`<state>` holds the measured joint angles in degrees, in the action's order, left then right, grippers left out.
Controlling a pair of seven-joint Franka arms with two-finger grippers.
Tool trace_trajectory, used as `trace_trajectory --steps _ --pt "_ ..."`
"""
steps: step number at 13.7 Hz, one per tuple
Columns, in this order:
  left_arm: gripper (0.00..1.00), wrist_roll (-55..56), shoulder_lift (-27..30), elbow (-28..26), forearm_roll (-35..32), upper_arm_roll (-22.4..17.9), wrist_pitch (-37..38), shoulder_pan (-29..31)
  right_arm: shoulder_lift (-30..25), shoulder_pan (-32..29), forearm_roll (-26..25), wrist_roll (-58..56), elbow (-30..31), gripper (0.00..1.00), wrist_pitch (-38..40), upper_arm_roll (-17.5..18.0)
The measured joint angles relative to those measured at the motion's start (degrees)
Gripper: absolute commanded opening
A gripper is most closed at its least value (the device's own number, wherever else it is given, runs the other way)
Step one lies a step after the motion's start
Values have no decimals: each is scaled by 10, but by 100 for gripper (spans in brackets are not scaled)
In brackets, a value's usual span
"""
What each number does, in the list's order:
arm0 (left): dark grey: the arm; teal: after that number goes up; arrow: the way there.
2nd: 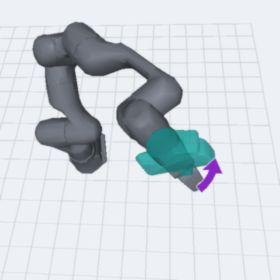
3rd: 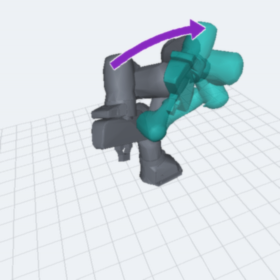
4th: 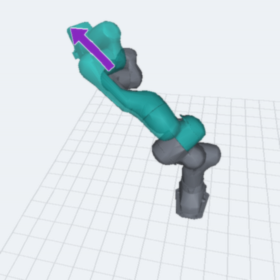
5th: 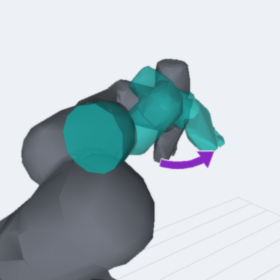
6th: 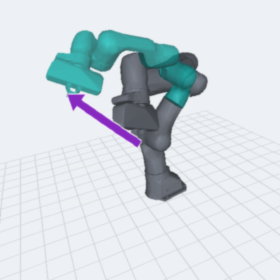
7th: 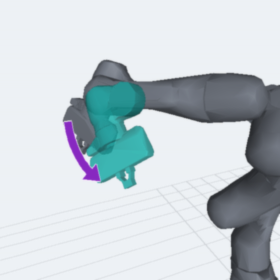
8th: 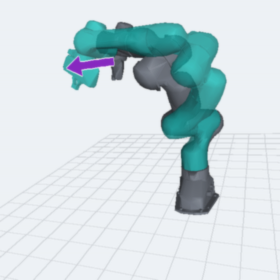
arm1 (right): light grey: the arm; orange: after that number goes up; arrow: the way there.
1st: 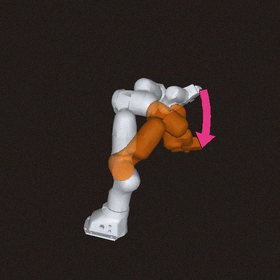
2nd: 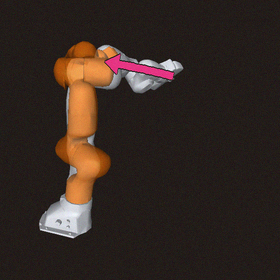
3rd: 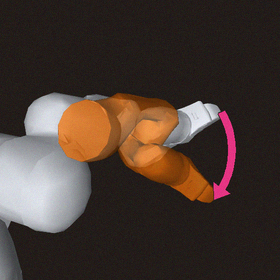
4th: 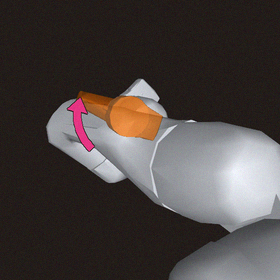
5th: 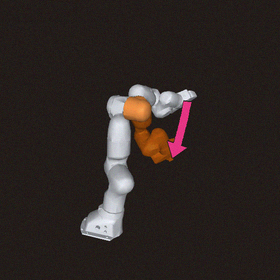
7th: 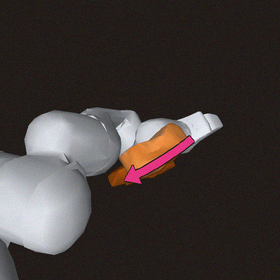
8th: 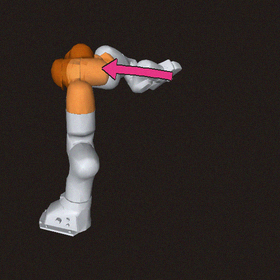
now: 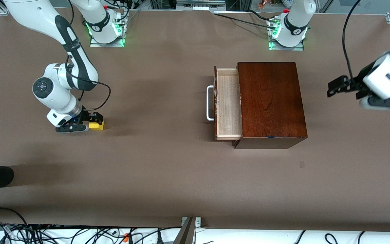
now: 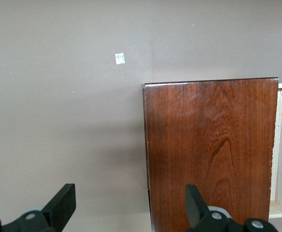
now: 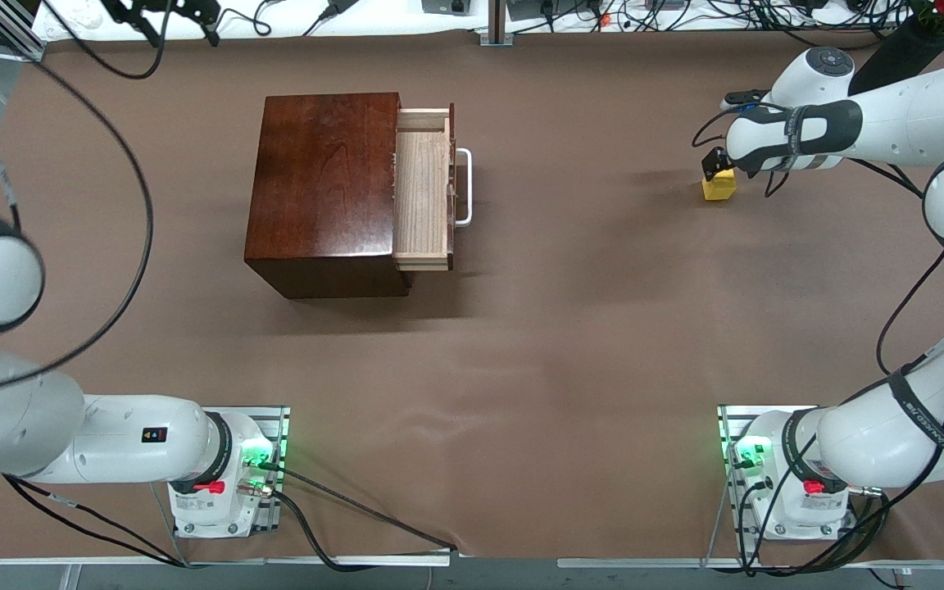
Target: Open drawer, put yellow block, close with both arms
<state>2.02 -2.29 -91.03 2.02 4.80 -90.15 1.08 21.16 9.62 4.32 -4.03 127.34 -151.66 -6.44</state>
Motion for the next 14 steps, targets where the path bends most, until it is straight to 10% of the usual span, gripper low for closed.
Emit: trace_trajectory --steps 14 --pt "100 -1 45 -38 0 -6 20 -10 10 1 2 -16 -18 38 9 4"
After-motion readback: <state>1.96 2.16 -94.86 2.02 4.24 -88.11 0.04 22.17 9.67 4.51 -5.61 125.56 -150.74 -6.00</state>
